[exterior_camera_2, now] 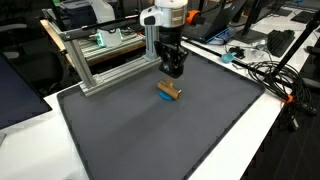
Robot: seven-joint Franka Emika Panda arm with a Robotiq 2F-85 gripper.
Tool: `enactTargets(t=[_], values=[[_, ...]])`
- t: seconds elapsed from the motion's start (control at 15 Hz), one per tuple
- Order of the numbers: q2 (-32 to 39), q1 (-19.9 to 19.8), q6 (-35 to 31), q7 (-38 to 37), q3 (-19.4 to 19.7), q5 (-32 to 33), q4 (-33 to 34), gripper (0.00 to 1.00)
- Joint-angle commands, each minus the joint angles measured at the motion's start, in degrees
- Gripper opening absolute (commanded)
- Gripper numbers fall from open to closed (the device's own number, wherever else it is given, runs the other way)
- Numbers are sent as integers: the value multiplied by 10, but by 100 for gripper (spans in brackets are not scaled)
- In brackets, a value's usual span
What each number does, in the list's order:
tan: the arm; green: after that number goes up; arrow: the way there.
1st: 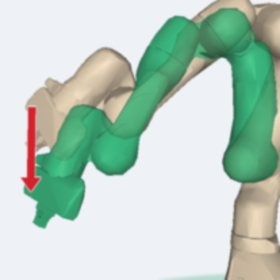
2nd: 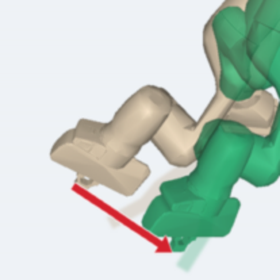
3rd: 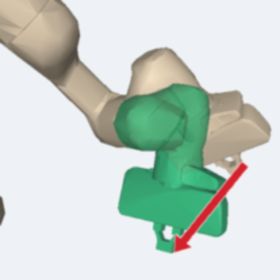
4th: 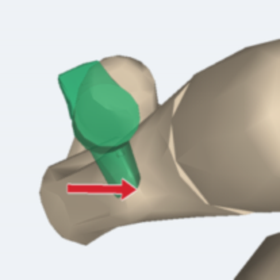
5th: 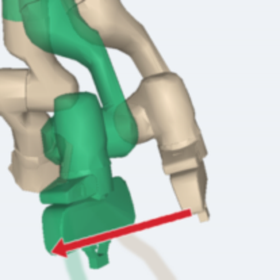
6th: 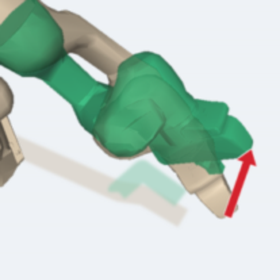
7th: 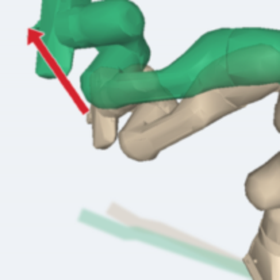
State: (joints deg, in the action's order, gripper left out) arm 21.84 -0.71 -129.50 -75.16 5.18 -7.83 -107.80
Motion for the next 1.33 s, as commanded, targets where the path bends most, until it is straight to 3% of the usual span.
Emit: enactTargets(t=[0.0, 1.27], values=[[35, -12, -5, 33, -12, -47, 9, 22], [49, -3, 16, 26, -4, -40, 26, 22]])
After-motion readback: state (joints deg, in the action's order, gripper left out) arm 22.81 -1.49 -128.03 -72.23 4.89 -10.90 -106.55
